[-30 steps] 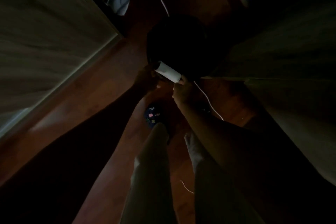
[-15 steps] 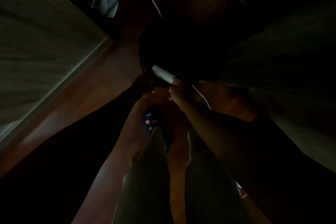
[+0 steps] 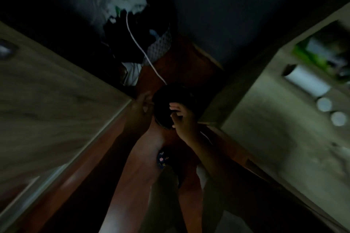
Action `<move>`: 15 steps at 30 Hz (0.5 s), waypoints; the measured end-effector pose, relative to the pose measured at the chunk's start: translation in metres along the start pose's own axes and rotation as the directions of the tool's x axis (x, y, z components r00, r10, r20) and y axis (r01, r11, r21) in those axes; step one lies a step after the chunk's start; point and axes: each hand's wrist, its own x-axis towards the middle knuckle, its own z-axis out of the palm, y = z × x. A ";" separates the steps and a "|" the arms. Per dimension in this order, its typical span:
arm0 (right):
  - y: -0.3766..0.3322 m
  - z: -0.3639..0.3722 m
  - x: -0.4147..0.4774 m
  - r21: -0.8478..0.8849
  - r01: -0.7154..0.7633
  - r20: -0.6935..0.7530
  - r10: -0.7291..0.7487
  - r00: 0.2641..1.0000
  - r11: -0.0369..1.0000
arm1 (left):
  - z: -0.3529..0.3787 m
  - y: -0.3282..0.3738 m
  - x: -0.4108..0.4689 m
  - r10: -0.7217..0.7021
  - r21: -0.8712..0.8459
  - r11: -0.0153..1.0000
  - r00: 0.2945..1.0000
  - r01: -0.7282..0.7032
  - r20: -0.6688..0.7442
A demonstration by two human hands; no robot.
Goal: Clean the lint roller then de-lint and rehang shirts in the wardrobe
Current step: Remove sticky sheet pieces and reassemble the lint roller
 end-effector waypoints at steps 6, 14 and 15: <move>-0.086 -0.118 -0.055 0.073 0.185 -0.184 -0.169 0.968 0.980 | -0.016 0.131 -0.028 0.304 0.044 0.952 0.952 -0.303 -0.026; -0.062 -0.272 -0.086 -0.115 0.204 -0.433 -0.234 0.871 0.972 | 0.083 0.280 -0.033 0.442 0.277 0.824 0.866 -0.495 0.233; -0.049 -0.287 -0.086 -0.146 0.179 -0.464 -0.228 0.856 0.973 | 0.101 0.289 -0.032 0.466 0.299 0.794 0.845 -0.530 0.262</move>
